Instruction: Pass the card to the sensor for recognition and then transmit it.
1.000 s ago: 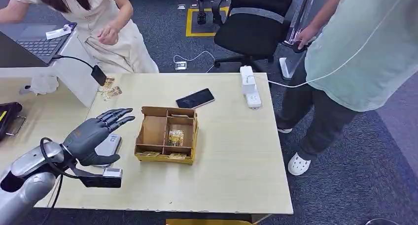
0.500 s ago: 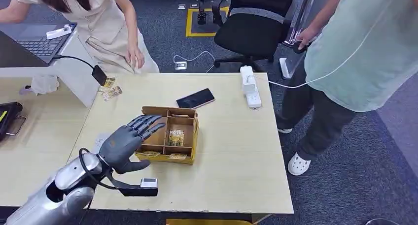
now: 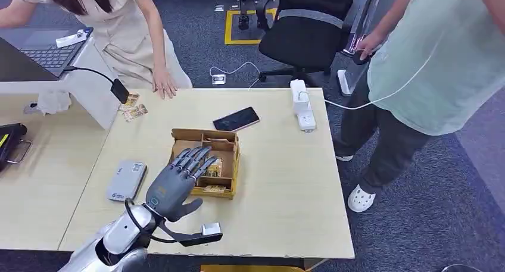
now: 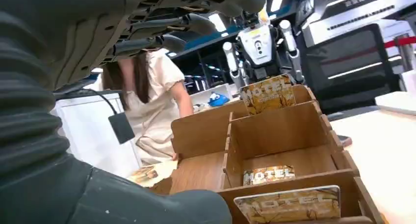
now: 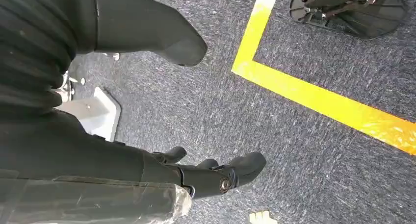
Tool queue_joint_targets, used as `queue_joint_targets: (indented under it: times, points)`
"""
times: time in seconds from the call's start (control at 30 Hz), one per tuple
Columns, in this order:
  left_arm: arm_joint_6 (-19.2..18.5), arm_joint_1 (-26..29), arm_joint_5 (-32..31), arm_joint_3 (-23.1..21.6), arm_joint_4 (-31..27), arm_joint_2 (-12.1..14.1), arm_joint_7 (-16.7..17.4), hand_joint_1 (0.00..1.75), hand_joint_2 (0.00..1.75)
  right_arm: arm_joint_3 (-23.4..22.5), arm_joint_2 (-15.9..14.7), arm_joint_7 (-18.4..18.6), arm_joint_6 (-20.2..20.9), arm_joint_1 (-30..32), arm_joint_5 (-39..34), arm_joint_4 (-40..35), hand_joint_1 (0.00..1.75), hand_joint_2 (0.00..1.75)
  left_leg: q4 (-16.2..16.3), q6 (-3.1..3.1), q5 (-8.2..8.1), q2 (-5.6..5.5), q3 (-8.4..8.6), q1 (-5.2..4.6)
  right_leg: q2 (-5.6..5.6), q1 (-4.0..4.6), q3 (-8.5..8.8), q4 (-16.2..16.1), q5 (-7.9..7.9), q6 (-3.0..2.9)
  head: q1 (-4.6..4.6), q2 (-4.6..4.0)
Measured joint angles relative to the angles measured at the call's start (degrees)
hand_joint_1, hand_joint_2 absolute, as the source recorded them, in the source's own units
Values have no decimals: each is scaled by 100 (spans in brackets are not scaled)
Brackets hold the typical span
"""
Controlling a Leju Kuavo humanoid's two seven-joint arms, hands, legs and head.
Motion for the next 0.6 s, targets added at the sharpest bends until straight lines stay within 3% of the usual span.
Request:
queue_joint_targets:
  times: [0.6]
  points:
    - [35,103,-304,118,444,-267,162,0,175,2,0,-53,-20,25,-81,2,0,175,0,0,0,0,0,0,0,0,0,0,0,0,-2,0]
